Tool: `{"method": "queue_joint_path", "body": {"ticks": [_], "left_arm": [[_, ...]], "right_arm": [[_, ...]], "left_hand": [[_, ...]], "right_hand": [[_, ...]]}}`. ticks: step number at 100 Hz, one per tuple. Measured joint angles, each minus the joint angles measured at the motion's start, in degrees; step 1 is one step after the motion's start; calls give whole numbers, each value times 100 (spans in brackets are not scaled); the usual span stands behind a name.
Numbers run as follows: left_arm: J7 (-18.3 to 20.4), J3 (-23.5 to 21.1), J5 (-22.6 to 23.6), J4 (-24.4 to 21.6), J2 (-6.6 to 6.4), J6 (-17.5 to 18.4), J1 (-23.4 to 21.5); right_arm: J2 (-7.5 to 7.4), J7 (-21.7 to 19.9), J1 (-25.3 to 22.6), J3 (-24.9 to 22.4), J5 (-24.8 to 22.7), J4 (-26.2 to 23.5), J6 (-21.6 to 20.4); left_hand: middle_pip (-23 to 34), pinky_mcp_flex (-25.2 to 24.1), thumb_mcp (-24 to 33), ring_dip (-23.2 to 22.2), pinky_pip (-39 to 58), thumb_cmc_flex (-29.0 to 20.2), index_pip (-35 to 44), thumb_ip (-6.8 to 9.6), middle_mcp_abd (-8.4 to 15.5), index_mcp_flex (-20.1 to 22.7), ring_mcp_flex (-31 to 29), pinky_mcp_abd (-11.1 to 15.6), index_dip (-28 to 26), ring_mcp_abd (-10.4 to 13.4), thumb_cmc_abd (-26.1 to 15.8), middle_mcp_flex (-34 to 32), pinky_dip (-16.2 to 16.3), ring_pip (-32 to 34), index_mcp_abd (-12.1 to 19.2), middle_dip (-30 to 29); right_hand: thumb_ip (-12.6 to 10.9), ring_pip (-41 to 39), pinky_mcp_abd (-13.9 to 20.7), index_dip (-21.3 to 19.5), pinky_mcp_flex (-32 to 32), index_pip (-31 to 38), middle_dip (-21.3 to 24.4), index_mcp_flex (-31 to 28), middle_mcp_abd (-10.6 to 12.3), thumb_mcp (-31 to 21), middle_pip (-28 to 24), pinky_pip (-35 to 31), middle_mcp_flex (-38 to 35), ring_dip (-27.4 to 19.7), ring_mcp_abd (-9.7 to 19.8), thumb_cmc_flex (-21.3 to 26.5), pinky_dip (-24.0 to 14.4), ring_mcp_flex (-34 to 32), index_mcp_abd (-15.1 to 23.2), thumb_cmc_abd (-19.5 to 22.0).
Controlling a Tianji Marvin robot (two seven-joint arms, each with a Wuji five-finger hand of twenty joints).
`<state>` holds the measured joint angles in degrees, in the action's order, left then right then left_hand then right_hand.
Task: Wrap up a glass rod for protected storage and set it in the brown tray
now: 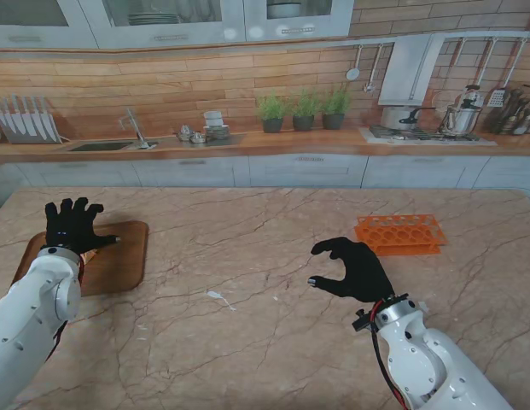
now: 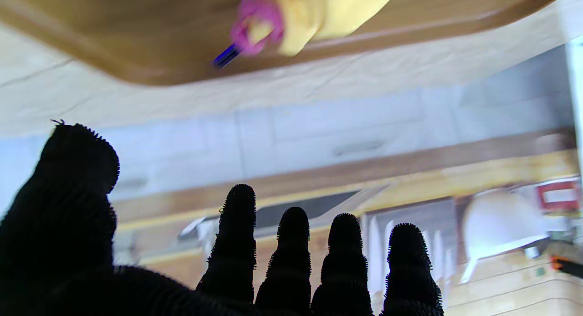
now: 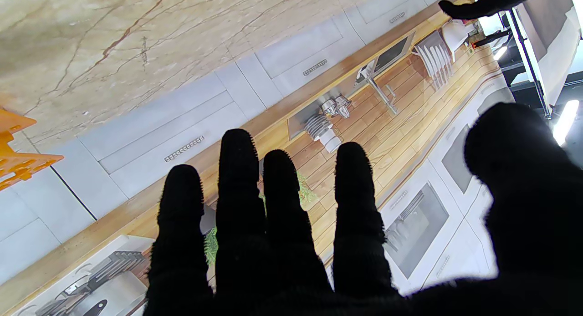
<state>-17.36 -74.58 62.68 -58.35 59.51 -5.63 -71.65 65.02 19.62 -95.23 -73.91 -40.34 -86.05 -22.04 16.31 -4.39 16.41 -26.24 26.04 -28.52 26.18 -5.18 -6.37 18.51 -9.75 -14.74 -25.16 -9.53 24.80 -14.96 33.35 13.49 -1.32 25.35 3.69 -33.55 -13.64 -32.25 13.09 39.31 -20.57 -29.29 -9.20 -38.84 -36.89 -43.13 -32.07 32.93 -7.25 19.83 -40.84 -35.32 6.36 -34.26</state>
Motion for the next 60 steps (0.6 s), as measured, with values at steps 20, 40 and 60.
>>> {"method": "queue_joint_path", "body": {"ticks": [20, 40, 60], "left_arm": [[54, -313, 14, -722, 1, 679, -344], [87, -484, -421, -1335, 27, 1520, -718], [-36, -429, -1105, -1849, 179, 1971, -1142]], "right_arm": [[2, 17, -3, -17, -6, 7, -73], [4, 21, -13, -43, -6, 8, -148], [6, 75, -17, -53, -32, 12, -241]], "left_hand": [[-11, 7, -1508, 5, 271, -467, -70, 120, -116, 0, -60, -63, 133, -110, -844, -42, 147, 10, -1, -49], [-53, 8, -1618, 5, 490, -460, -85, 182, -244, 9, -107, -129, 119, -172, -1027, -209, 143, 71, -199, -54], [-49, 8, -1619, 5, 703, -460, 119, 182, -326, 9, -169, -210, -273, -246, -1021, -339, 103, 141, -417, 44]], "right_hand": [[0, 0, 0, 0, 0, -7, 0, 11, 0, -1, 0, -1, 0, 0, 0, 0, 0, 0, 7, 0], [0, 0, 0, 4, 0, -76, 0, 118, -1, -2, 0, -1, 0, 0, 0, 0, 0, 0, 10, 0], [0, 0, 0, 4, 0, -69, 0, 325, -2, -3, -4, -2, 0, 0, 0, 0, 0, 0, 11, 0]]}}
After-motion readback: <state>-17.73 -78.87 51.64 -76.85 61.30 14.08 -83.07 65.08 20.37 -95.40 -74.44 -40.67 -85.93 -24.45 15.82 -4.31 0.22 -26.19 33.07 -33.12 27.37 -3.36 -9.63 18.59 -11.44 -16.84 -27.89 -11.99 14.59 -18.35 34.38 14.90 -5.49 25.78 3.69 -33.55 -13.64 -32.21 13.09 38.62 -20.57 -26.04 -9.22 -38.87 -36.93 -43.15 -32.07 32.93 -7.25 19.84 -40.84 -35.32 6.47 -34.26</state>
